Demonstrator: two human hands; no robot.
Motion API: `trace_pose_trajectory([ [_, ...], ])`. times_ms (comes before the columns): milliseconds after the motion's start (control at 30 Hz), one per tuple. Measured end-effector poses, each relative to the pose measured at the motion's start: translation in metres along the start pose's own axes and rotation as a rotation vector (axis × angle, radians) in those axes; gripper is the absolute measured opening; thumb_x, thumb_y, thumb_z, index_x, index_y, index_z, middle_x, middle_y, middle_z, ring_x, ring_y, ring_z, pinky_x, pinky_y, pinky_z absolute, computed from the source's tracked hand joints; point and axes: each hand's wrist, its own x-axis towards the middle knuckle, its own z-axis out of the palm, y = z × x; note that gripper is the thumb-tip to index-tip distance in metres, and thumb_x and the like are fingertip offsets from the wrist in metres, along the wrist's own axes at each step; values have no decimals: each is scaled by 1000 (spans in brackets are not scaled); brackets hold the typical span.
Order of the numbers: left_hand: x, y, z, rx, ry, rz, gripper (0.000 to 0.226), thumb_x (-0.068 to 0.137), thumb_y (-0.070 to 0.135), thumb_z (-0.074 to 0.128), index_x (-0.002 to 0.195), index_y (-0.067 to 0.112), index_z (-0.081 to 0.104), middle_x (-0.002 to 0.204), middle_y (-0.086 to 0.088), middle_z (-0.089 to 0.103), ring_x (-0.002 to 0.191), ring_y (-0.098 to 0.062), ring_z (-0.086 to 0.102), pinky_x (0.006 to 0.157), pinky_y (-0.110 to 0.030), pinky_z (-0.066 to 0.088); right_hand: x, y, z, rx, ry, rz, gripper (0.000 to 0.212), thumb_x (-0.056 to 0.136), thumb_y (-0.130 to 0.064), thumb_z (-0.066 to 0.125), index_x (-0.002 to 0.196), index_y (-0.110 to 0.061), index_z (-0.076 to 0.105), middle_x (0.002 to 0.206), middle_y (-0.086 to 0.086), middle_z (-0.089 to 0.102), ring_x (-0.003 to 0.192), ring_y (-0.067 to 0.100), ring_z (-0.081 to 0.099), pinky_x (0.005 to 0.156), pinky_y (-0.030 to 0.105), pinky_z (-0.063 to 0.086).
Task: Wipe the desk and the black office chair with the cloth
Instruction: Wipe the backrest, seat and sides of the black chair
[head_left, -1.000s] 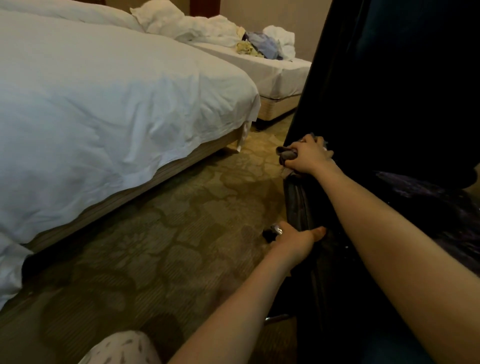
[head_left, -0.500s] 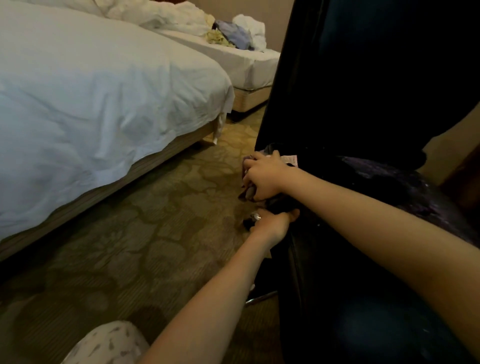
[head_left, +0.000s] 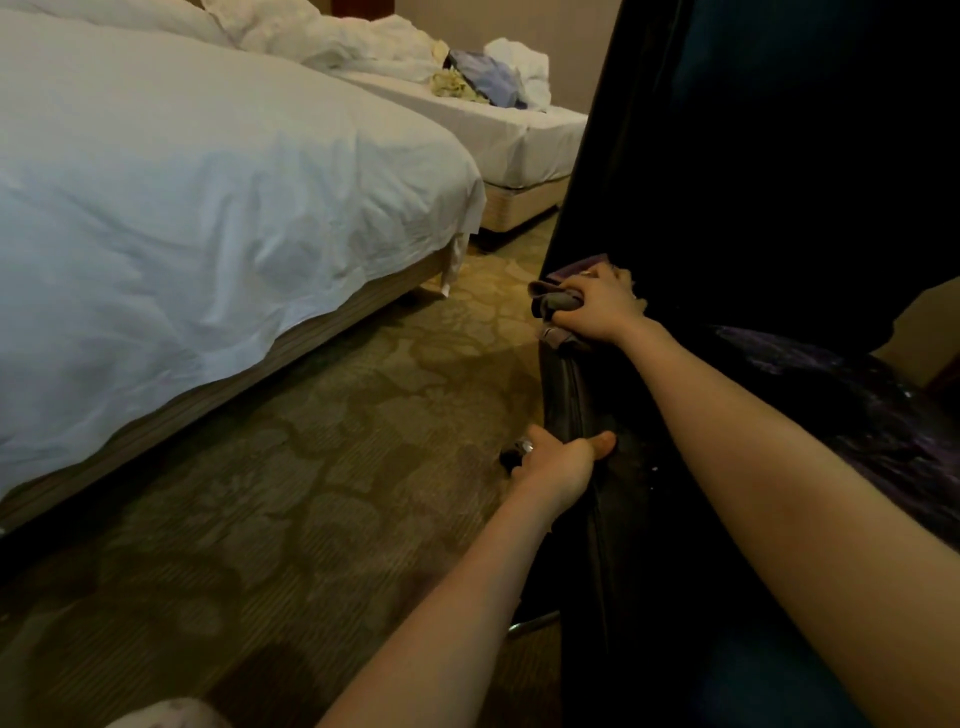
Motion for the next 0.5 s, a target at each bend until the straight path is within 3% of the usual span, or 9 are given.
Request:
trace_pose_trajectory([
  [233,-8,6,-2,-48,-32,-41,100,77,50,65,147,13,5,151,-13,25,134,-36,31,108,-48,32,-48,1,-17,-35,-55,-101,51,83,-41,62,132,-31,51,139,4,35,129,29,25,100,38,32],
  [367,-8,15,-7,-53,-58,-90,101,81,43,68,148,2,4,153,-15,20,137,-34,27,108,-37,28,-77,0,-16,-34,-46,-71,54,83,-44,62,134,-31,49,141,4,33,132,28,23,104,41,32],
  [500,-17,32,-13,12,-128,-157,100,82,40,68,147,0,3,154,-15,17,137,-31,30,104,-35,32,-87,5,-15,-13,-29,-16,55,84,-43,62,135,-29,48,144,4,30,134,28,21,108,39,29],
])
